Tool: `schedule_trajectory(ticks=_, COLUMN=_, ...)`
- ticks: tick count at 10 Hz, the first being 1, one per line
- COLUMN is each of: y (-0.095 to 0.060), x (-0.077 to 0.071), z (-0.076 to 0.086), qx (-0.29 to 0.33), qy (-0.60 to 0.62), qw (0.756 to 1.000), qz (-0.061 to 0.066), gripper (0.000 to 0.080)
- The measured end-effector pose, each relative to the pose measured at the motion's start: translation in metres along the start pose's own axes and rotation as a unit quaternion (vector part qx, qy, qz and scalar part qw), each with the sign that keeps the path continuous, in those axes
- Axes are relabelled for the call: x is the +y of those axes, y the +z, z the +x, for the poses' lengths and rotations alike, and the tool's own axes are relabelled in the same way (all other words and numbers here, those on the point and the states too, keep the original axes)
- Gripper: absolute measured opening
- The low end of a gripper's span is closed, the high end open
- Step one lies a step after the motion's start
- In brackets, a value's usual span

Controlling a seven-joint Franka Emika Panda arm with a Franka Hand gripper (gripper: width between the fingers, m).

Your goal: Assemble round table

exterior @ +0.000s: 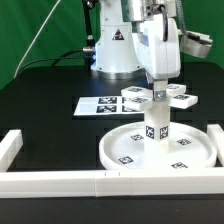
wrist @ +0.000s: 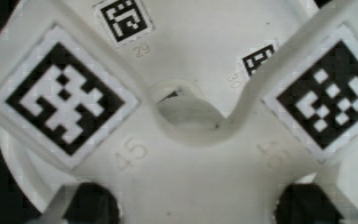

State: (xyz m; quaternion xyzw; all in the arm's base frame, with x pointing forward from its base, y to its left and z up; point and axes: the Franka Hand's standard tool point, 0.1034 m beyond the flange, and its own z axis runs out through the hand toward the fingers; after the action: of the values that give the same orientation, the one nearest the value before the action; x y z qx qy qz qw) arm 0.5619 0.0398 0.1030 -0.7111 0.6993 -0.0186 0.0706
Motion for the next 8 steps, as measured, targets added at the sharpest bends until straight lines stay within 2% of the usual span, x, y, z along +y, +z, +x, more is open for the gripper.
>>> schedule_trajectory(ticks=1, y=0.001, x=0.0, z=0.0, qx=0.0, qy=-0.013, qw=1.0, qz=0.0, gripper=0.0439)
schedule_trajectory(ticks=2, y=0.0, x=0.0, z=-0.001, qx=0.0, qy=-0.03, qw=1.0, qz=-0.001, gripper=0.0605)
schedule_trajectory(ticks=3, y=-0.004, x=-0.001, z=-0.004, qx=-0.009, qy=-0.048, qw=0.999, qz=-0.014, gripper=0.0605)
schedule_trajectory(ticks=4, y=-0.013, x=-0.009, z=-0.003, qx=-0.015, qy=-0.099, qw=0.995, qz=-0.016, gripper=0.0642)
schedule_trajectory(ticks=6, y=-0.028, x=-0.021, z=-0.003, qx=-0.022, qy=-0.211, qw=0.977, qz=-0.007, gripper=0.0647)
schedule_trajectory(ticks=7, y=-0.031, x=-0.023, z=-0.001, qx=-0.023, qy=-0.297, qw=0.955, qz=-0.002, gripper=0.0647)
schedule_trajectory(ticks=8, y=-0.03, x=-0.021, z=0.001, qx=-0.025, qy=-0.37, qw=0.929, qz=-0.005, gripper=0.0649)
